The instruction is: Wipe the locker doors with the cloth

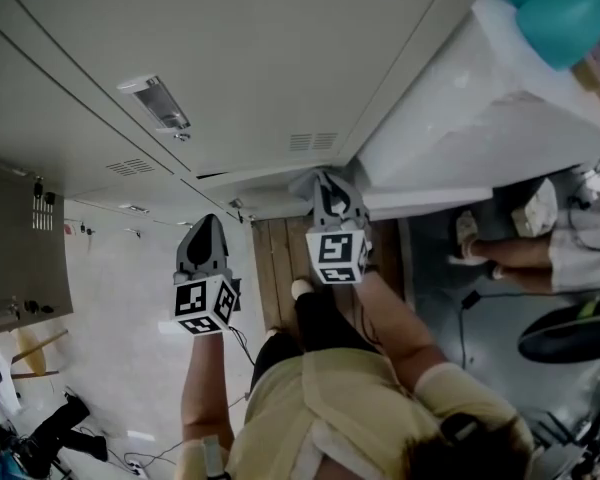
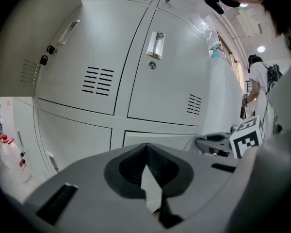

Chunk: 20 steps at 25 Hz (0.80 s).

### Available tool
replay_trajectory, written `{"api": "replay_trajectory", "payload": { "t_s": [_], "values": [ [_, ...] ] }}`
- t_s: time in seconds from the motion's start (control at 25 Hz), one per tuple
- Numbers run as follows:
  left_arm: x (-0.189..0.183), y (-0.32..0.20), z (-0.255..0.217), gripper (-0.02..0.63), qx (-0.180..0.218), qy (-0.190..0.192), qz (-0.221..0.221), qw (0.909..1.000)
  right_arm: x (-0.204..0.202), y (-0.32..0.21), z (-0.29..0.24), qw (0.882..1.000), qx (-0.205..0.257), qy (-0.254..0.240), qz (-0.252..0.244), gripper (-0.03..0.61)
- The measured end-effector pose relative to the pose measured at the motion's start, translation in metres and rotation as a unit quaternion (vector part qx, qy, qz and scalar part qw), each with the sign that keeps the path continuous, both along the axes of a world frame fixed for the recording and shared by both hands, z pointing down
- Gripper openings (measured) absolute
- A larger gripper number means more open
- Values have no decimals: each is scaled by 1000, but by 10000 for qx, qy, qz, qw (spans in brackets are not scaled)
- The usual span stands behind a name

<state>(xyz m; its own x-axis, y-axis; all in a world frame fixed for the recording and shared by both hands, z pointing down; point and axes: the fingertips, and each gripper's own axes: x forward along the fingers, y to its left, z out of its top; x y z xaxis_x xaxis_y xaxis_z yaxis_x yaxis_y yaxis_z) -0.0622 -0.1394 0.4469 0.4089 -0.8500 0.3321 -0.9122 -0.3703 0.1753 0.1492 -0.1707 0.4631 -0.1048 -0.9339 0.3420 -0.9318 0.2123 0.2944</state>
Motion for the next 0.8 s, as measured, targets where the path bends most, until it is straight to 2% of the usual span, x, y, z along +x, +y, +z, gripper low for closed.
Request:
{"api": "replay_trajectory", "payload": {
  "t_s": [0.28,0.8],
  "values": [
    [-18,5,4,-14,-51,40,-248,9997,-29,21,-9,9986,-37,-48,-520,18],
    [-89,34,14,-14,-199,22,-1117,9935,-128,26,11,9846,-260,-106,-1723,18]
  ]
}}
